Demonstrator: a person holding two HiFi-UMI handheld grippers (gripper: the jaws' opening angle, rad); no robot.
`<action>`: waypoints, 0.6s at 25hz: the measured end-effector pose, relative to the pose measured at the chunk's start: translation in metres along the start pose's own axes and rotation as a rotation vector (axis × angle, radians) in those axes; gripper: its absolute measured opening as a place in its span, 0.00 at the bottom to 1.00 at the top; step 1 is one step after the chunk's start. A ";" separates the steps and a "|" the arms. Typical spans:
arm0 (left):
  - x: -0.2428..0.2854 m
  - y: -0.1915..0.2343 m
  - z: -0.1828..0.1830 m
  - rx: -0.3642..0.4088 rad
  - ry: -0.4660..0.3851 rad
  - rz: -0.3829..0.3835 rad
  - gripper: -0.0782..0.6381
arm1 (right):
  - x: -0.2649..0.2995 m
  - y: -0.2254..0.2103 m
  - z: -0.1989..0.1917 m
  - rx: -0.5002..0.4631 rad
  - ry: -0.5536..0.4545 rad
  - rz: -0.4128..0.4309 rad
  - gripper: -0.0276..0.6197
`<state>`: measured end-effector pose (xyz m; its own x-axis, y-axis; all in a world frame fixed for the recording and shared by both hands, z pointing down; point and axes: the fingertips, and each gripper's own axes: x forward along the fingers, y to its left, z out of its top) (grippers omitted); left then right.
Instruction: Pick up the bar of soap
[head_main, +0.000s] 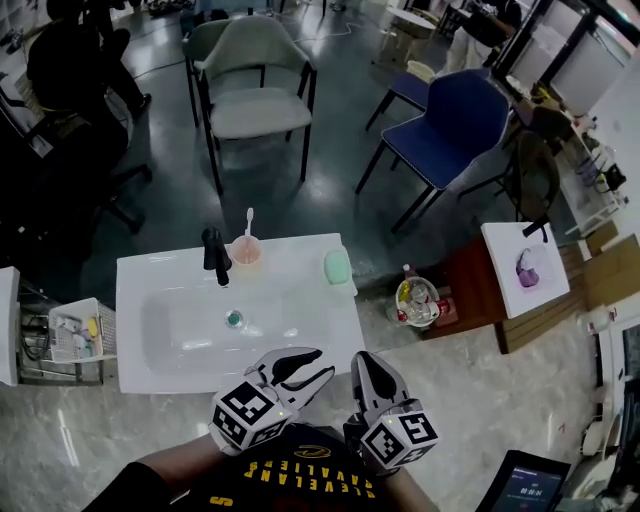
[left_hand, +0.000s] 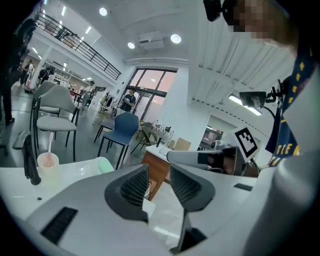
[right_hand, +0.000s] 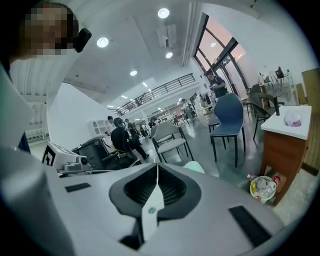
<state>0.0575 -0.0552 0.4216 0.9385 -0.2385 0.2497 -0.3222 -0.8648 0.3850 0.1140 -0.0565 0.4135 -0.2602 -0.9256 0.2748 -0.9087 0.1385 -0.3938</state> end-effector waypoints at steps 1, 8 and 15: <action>0.000 0.004 0.002 0.003 -0.002 -0.005 0.31 | 0.004 0.000 0.002 -0.002 -0.004 -0.007 0.07; -0.003 0.034 0.010 -0.012 -0.010 -0.010 0.31 | 0.034 -0.006 0.005 -0.019 0.008 -0.049 0.07; 0.004 0.060 0.015 -0.043 -0.014 0.026 0.31 | 0.068 -0.036 0.008 -0.122 0.063 -0.107 0.07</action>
<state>0.0438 -0.1144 0.4322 0.9313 -0.2668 0.2480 -0.3512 -0.8384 0.4168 0.1311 -0.1277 0.4392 -0.1758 -0.9142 0.3651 -0.9642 0.0850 -0.2513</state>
